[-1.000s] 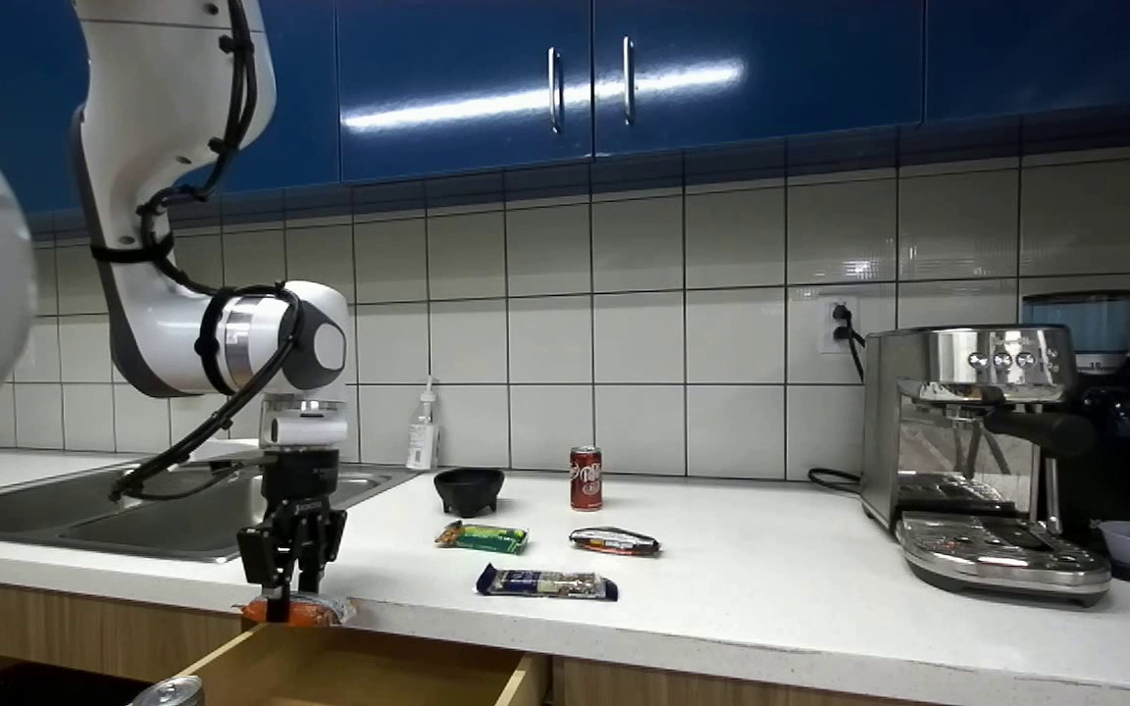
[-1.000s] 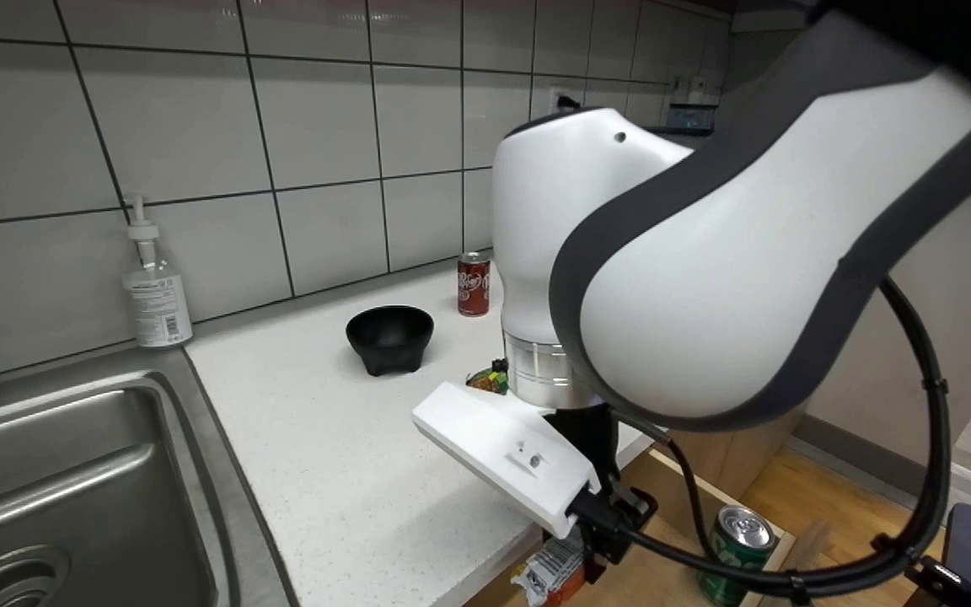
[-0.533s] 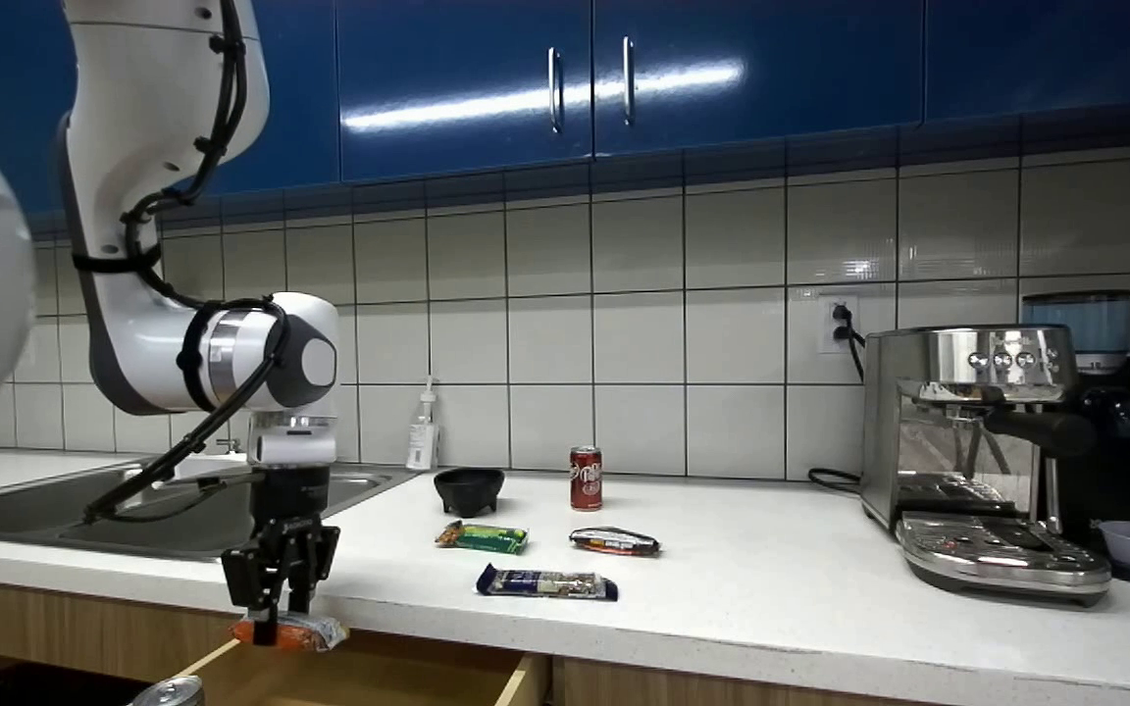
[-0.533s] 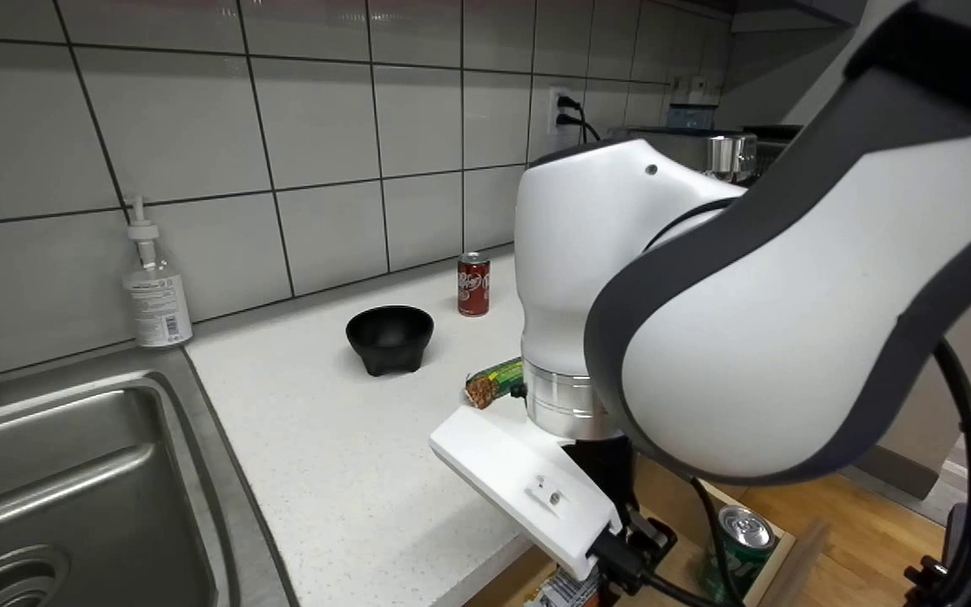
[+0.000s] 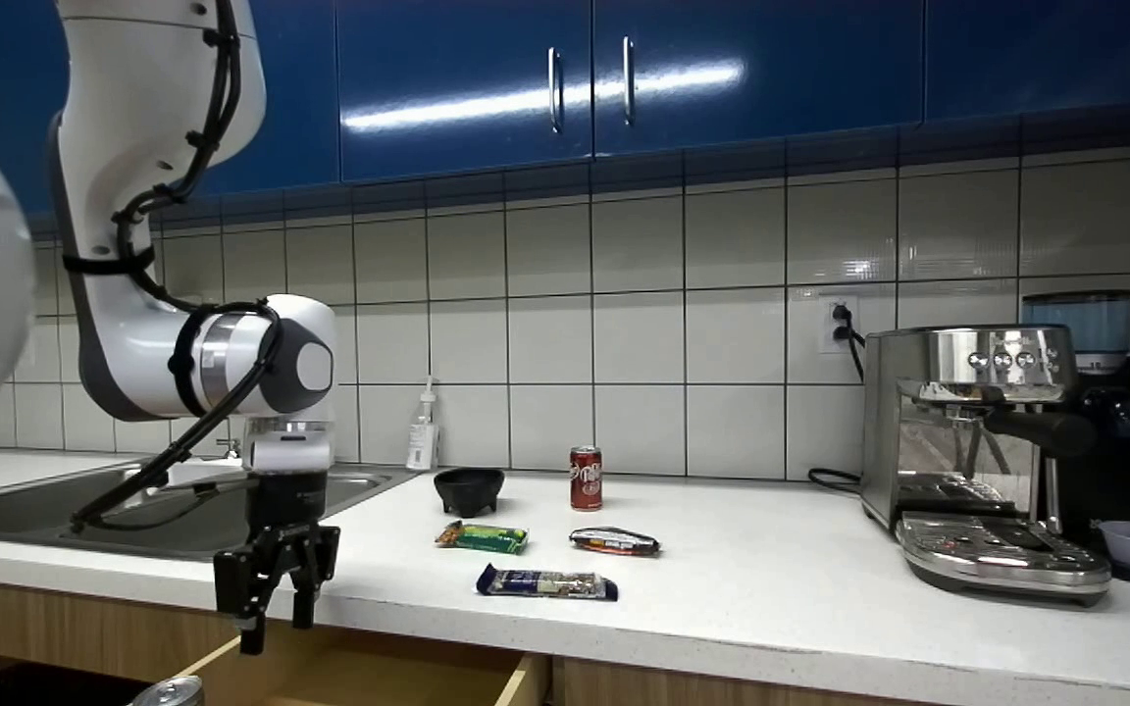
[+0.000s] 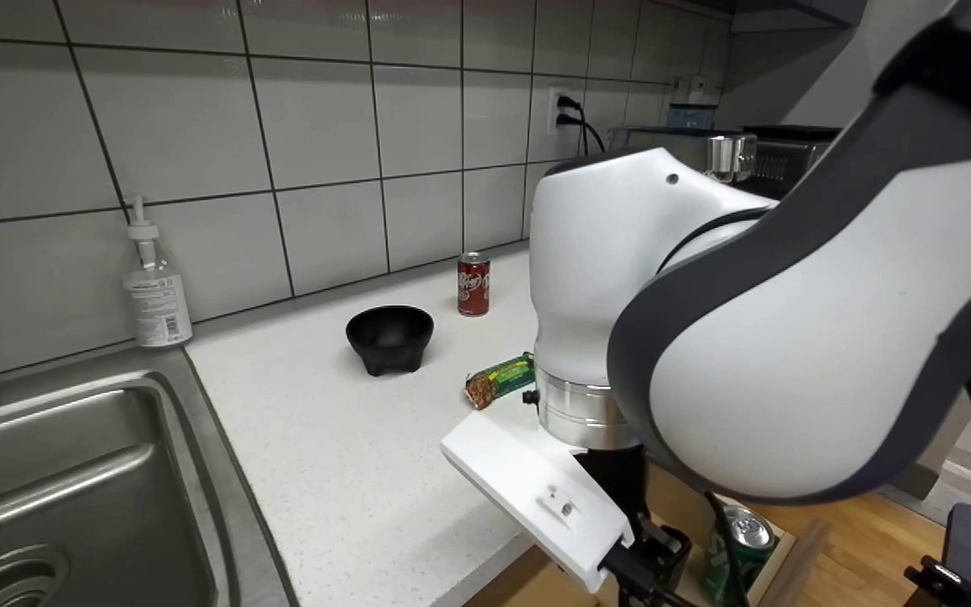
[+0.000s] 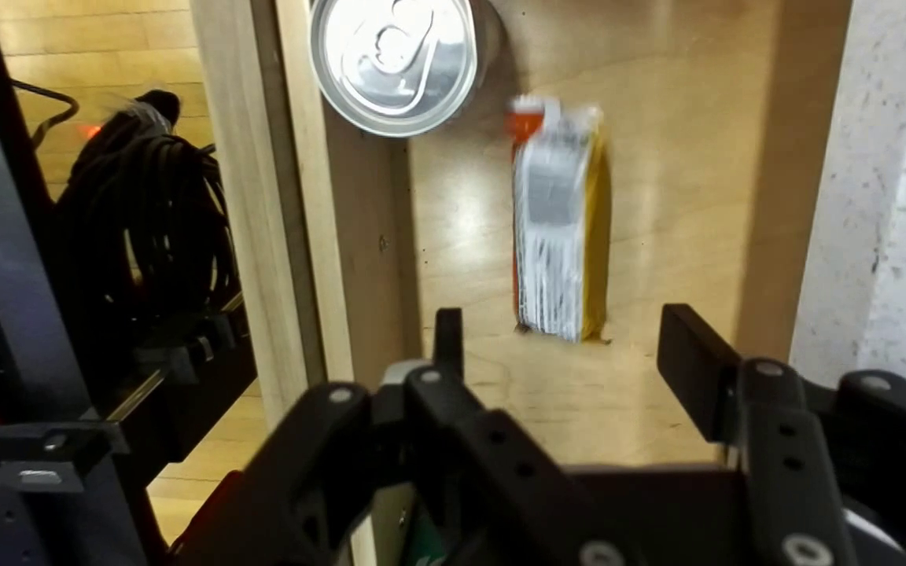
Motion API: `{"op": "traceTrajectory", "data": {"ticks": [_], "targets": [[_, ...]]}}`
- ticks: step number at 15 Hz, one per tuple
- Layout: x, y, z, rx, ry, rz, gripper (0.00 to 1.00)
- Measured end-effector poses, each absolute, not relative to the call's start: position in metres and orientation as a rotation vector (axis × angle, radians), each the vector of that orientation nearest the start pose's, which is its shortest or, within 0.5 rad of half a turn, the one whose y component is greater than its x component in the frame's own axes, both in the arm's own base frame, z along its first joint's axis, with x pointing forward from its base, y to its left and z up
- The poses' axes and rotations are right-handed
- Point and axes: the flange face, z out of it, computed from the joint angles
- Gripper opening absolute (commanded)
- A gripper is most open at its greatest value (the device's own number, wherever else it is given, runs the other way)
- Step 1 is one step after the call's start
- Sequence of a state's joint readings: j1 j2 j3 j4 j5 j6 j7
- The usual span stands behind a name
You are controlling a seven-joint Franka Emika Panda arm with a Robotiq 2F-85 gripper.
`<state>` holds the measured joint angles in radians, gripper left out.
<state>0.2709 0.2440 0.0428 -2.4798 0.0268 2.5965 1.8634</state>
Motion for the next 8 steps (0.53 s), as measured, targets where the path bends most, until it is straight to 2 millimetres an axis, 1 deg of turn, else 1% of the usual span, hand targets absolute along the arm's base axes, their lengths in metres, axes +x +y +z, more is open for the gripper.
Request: {"op": "traceTrajectory", "data": {"ticks": [1,3,8], "targets": [[0.439,0.143,0.187,-2.285,2.294,0.125,1.00],[0.440,0.143,0.194,-2.276,2.286,0.113,1.00],[0.447,0.145,0.222,-2.242,2.250,0.064,1.00]]}}
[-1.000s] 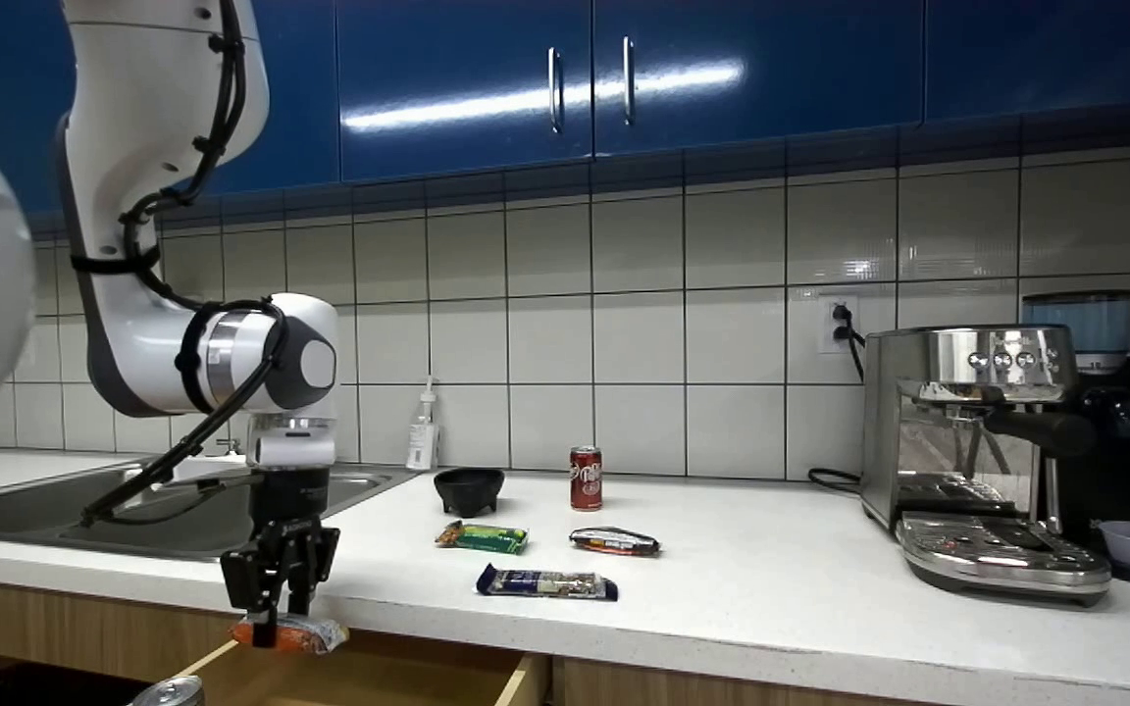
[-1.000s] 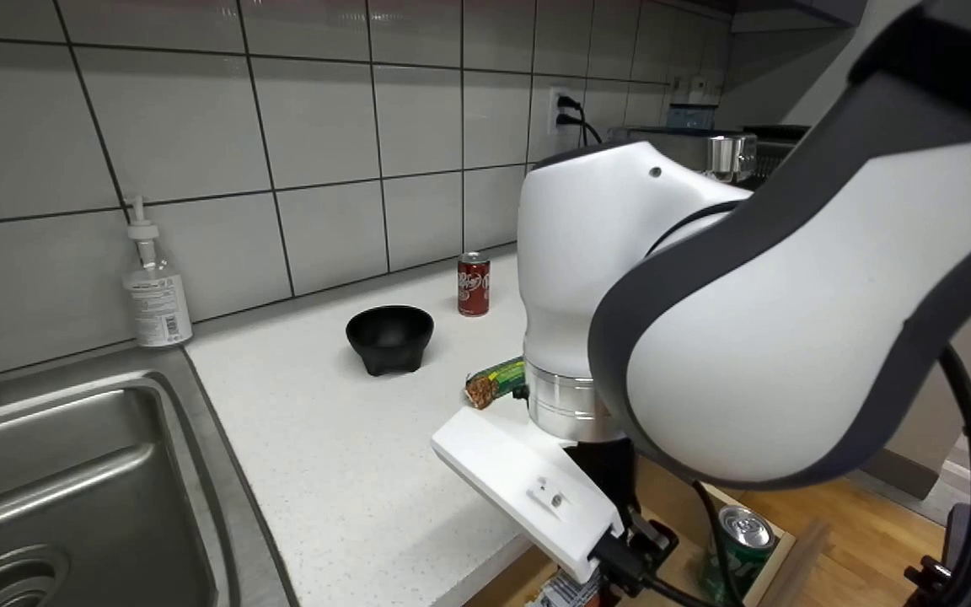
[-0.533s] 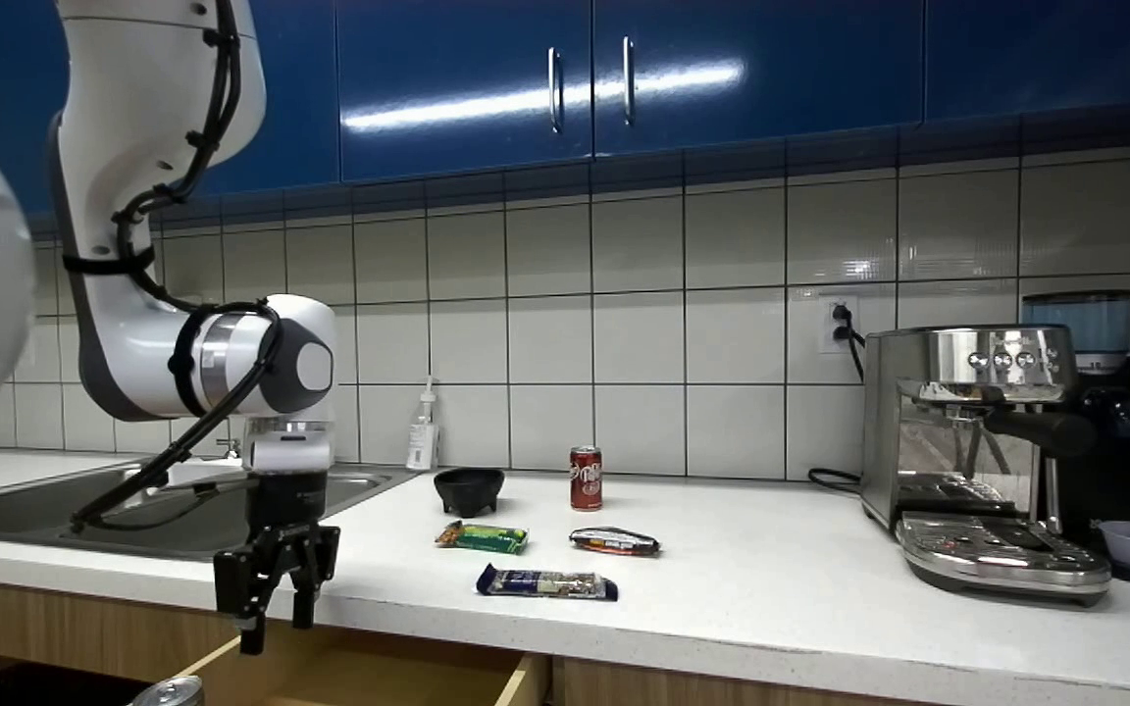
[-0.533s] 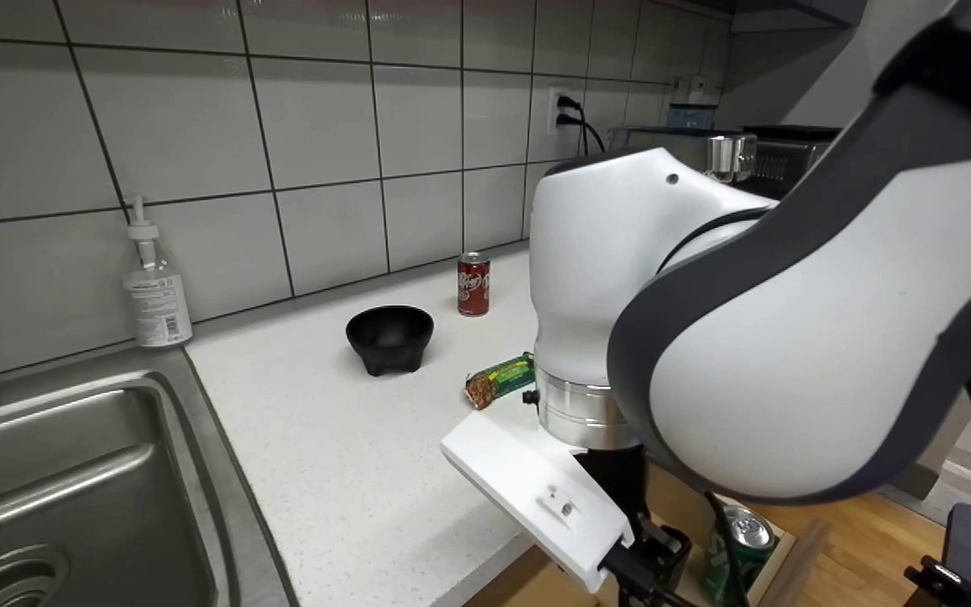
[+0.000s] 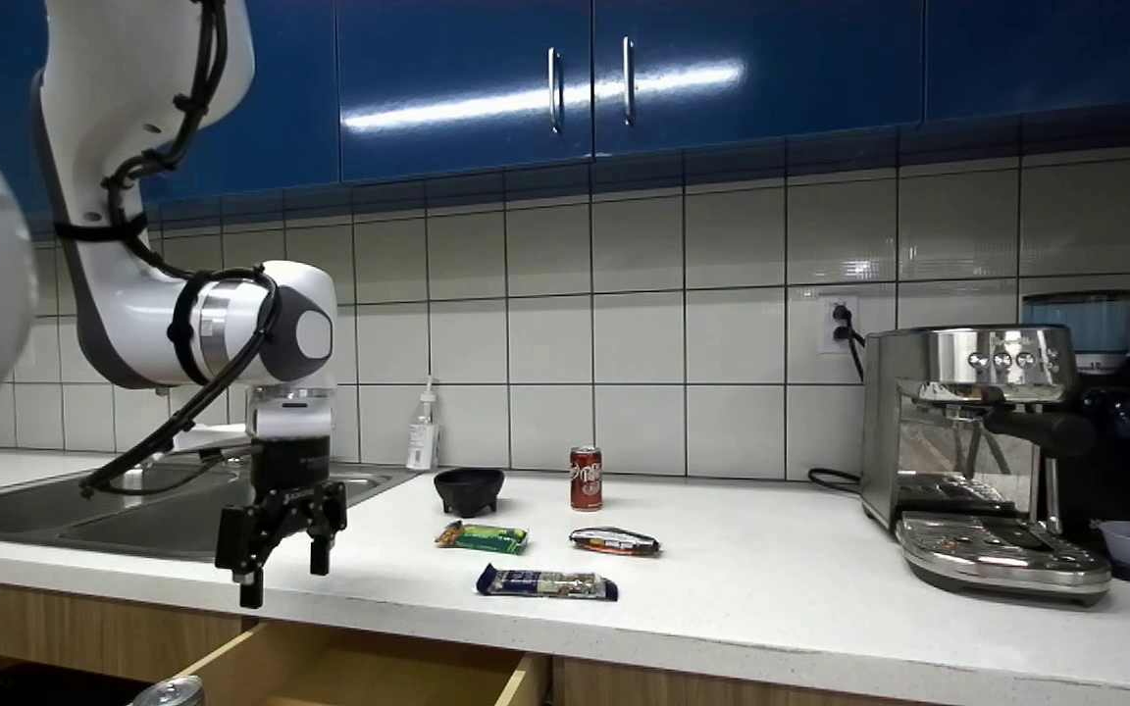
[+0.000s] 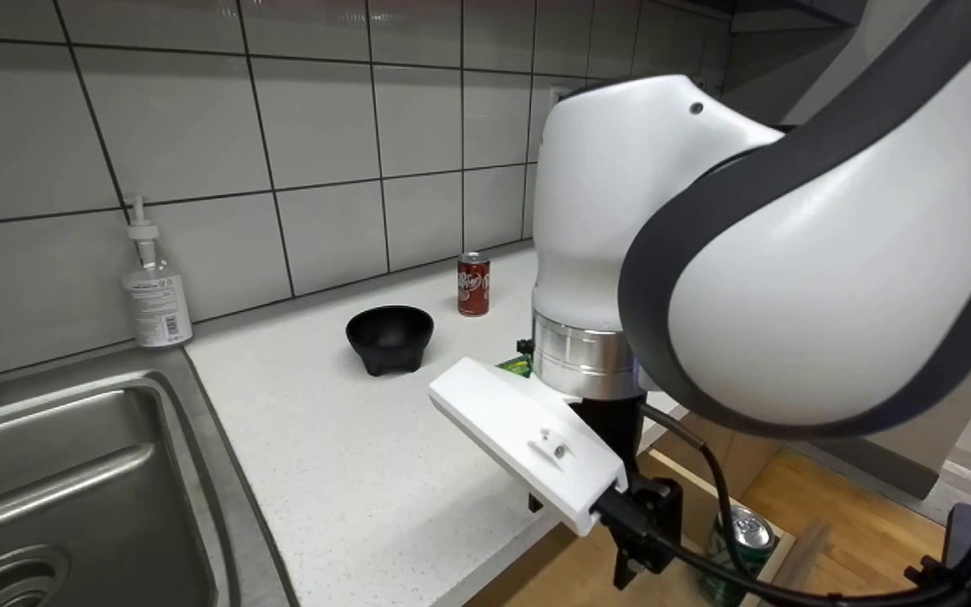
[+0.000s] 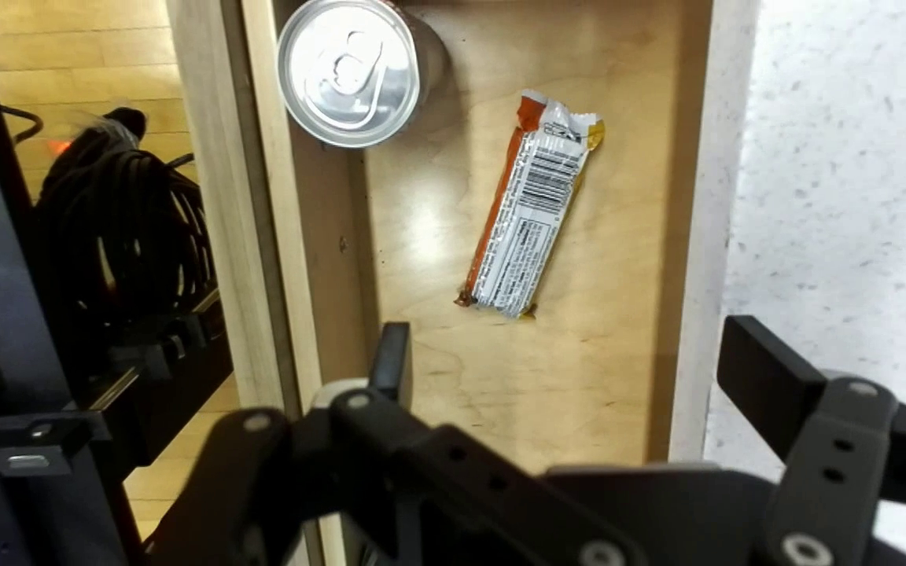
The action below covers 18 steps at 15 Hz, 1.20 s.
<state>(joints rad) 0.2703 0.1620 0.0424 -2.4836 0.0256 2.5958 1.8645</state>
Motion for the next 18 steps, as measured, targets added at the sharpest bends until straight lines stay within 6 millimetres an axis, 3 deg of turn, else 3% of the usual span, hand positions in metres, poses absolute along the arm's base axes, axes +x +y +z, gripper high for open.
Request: {"op": "traceTrajectory", "data": {"ticks": [7,18], "targets": [[0.458,0.133,0.255,-2.219,2.210,0.006,1.00],[0.500,0.081,0.285,-2.164,2.195,-0.047,1.00]]}}
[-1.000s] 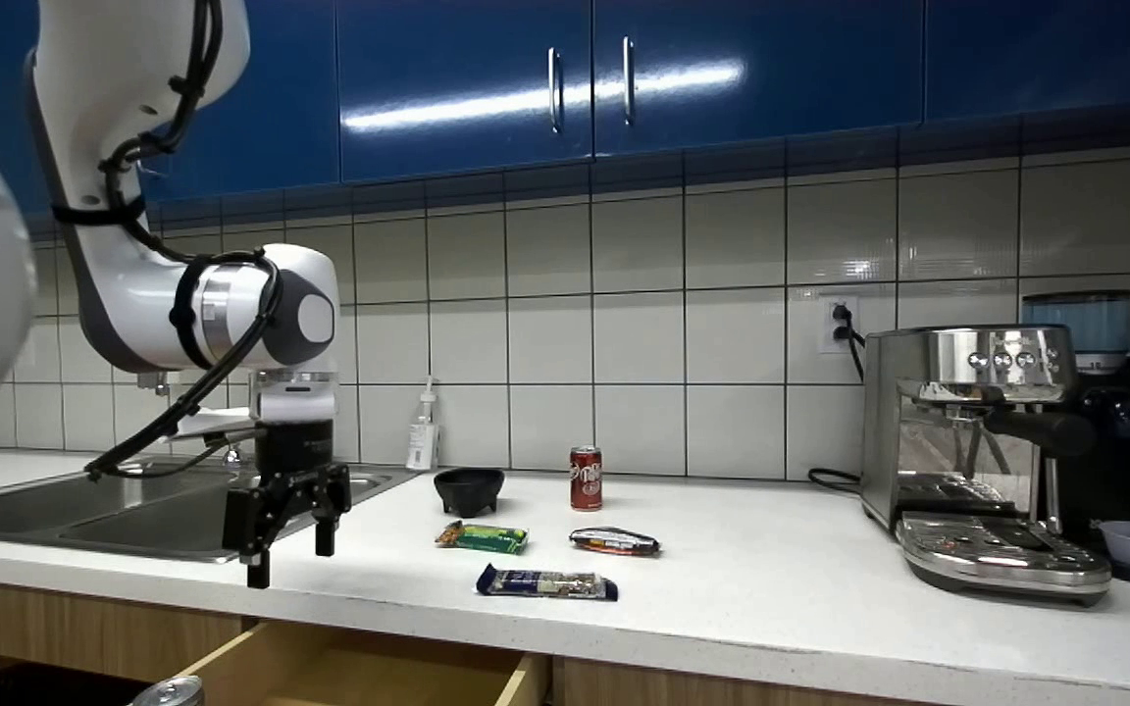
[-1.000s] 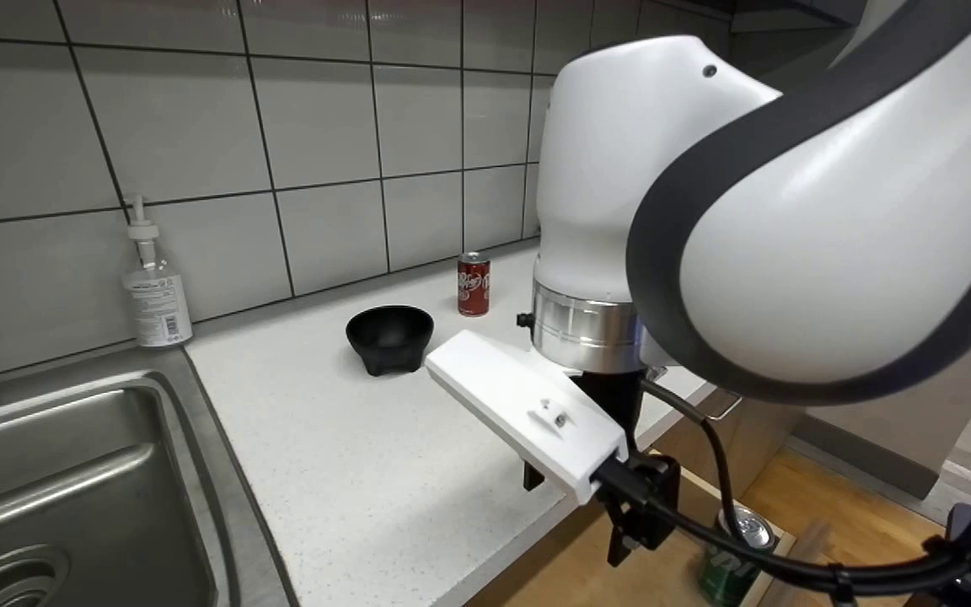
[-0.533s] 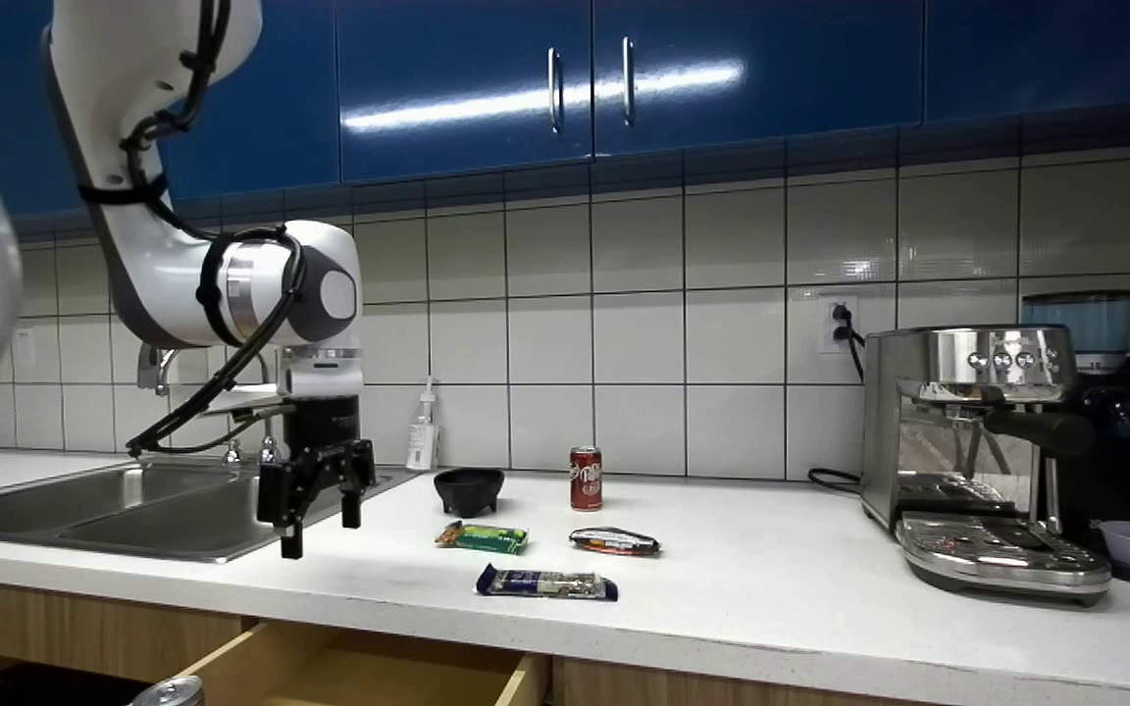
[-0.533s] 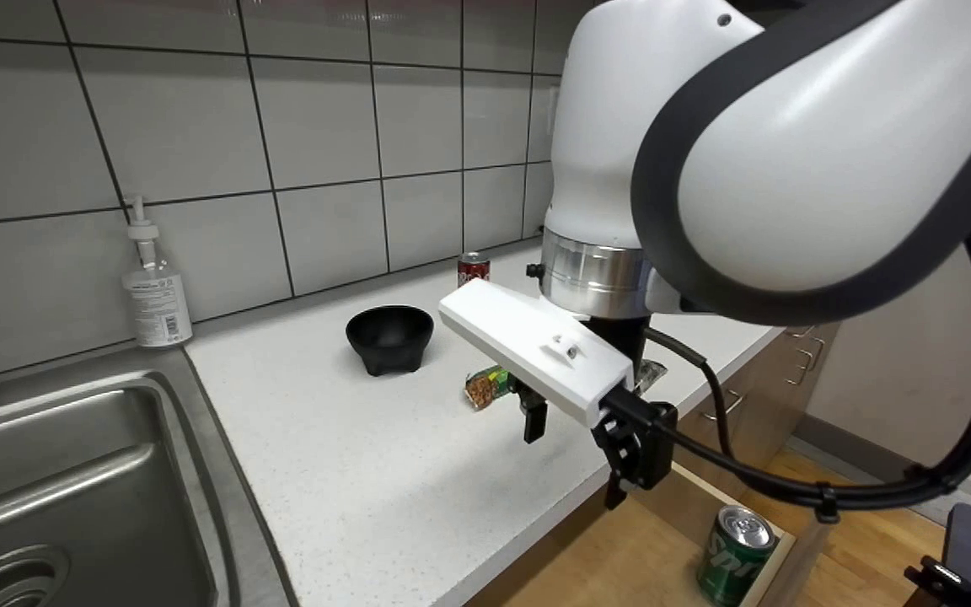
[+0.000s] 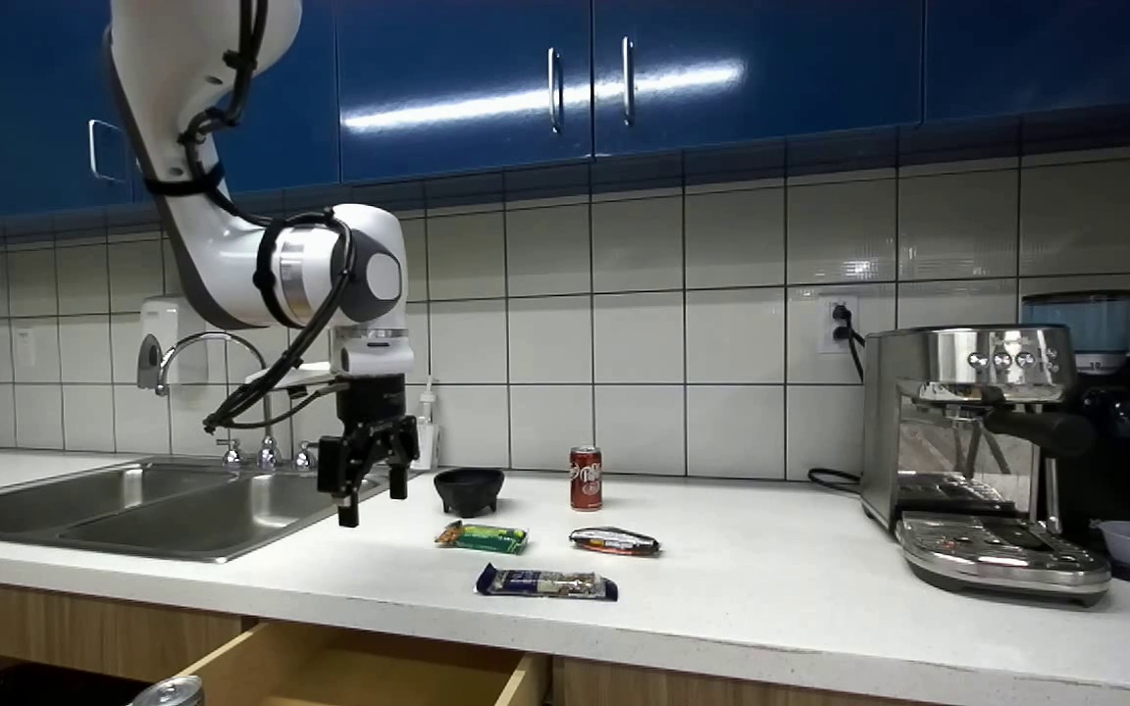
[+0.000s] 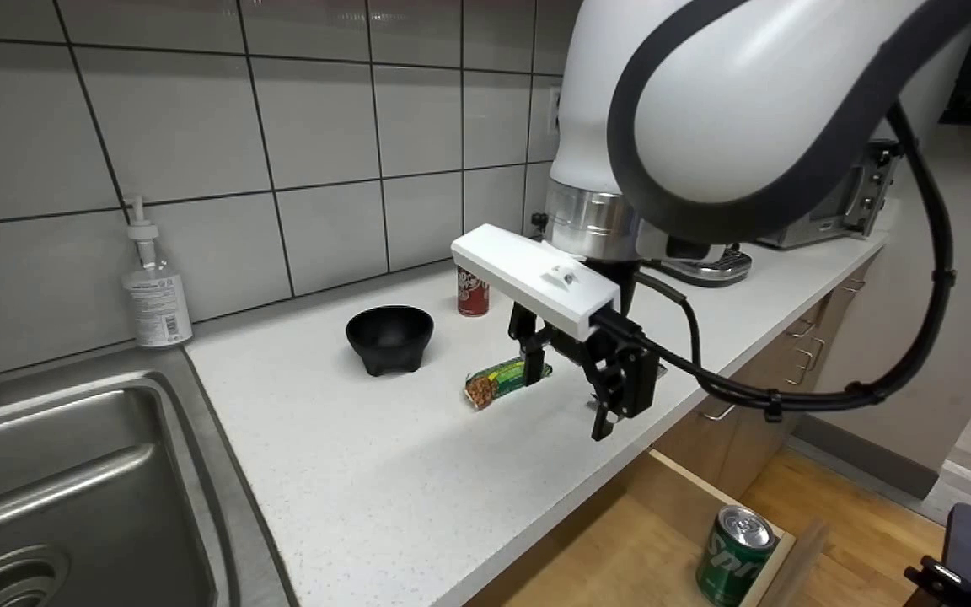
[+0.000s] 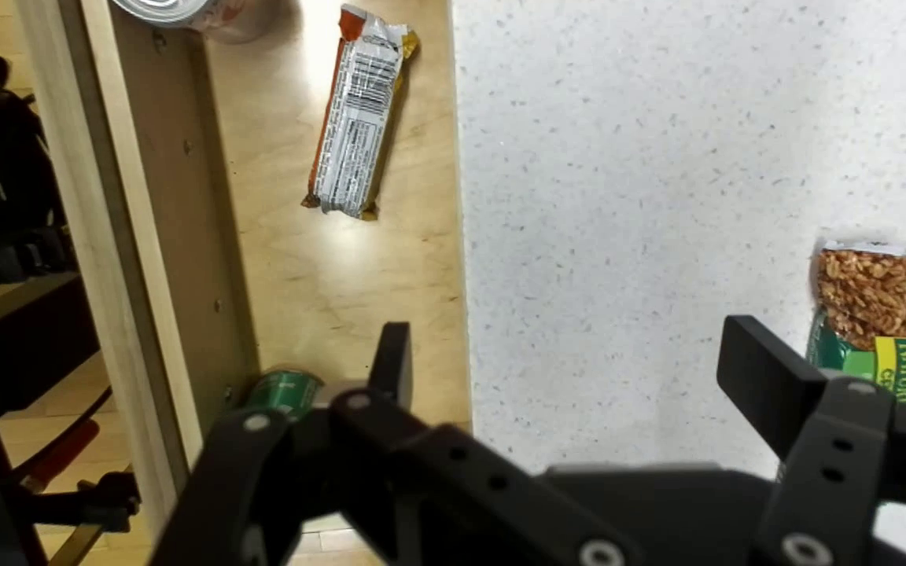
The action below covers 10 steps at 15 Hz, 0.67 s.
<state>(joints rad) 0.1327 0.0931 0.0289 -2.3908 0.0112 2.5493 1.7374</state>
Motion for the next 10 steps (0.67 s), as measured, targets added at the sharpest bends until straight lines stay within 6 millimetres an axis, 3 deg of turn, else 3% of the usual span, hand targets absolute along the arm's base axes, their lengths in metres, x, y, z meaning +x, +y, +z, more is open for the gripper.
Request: {"op": "traceTrajectory", "data": {"ticks": [10], "targets": [[0.559,0.040,0.279,-2.126,2.259,-0.056,1.00]]}}
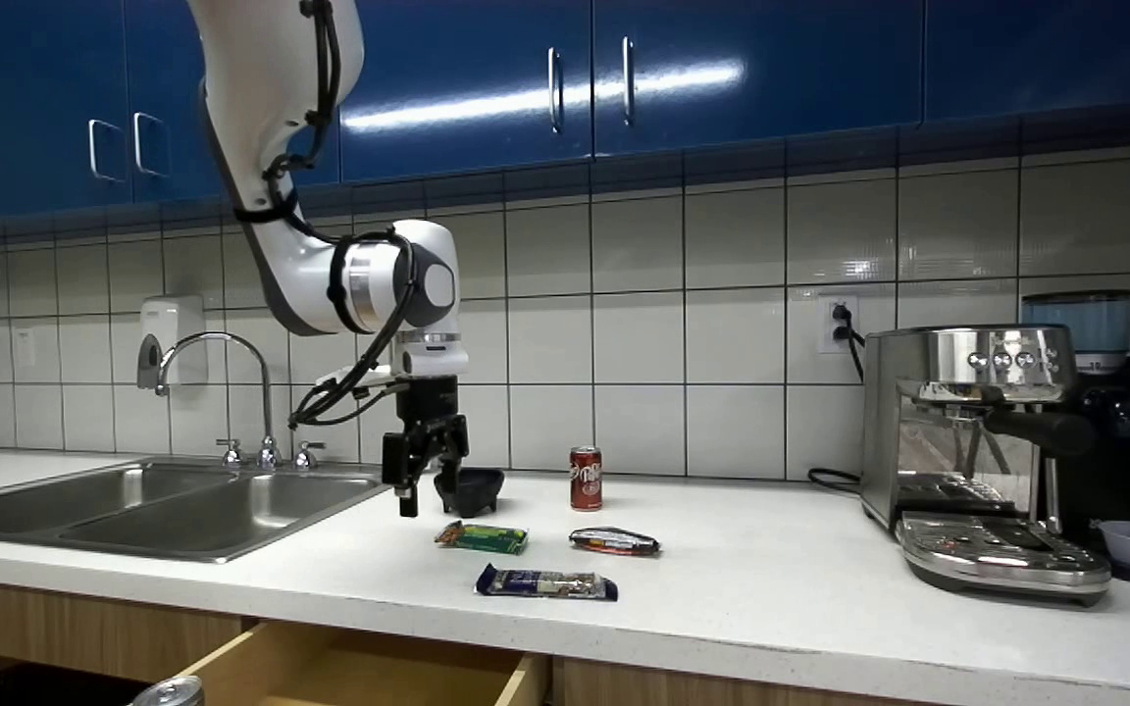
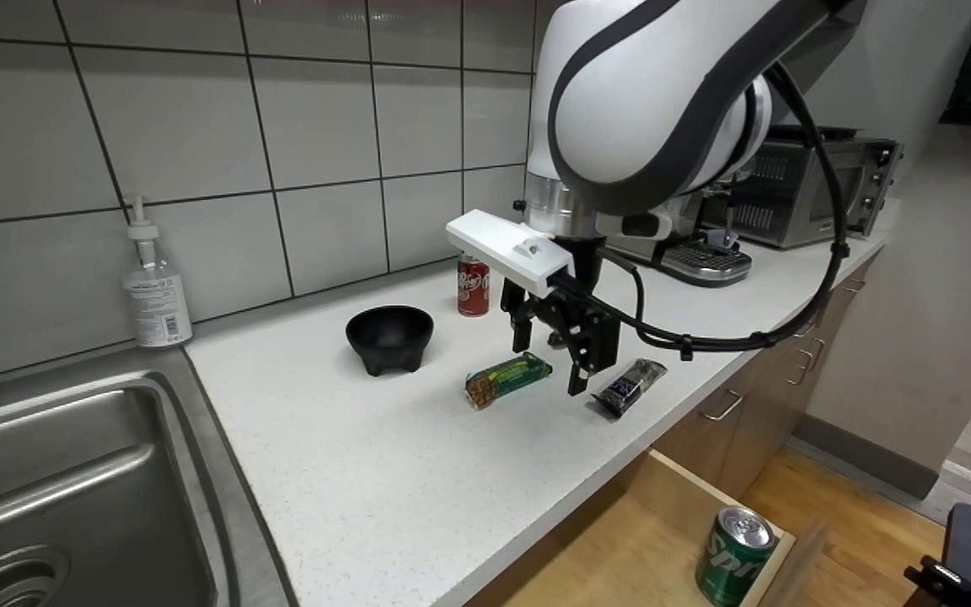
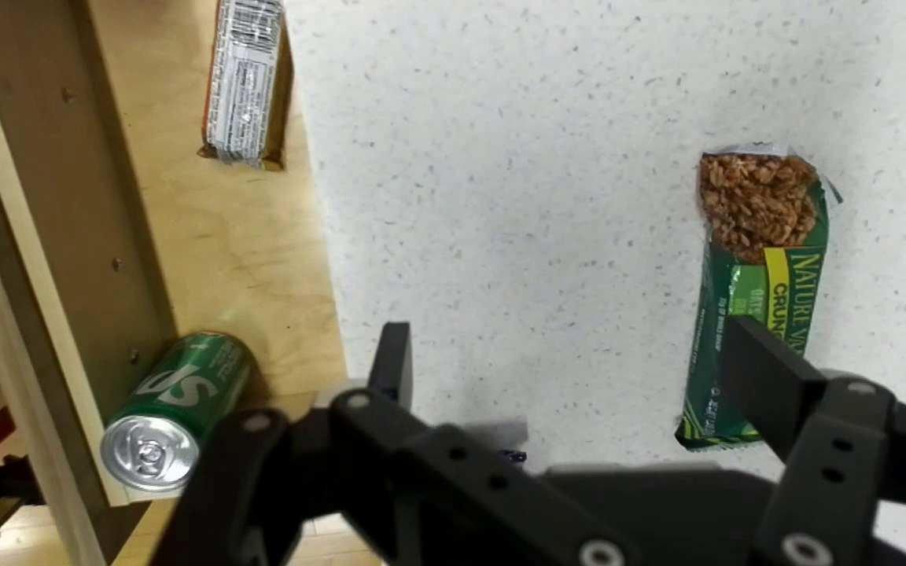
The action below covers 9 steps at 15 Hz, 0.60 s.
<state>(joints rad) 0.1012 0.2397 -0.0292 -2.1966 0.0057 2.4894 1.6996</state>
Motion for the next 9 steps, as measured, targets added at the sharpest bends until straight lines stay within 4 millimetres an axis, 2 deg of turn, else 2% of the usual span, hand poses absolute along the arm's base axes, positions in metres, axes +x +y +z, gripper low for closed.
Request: {"op": "traceTrajectory", "data": {"ticks": [9], "targets": [[0.607,0.008,0.244,-2.122,2.306,-0.071,1.00]]}}
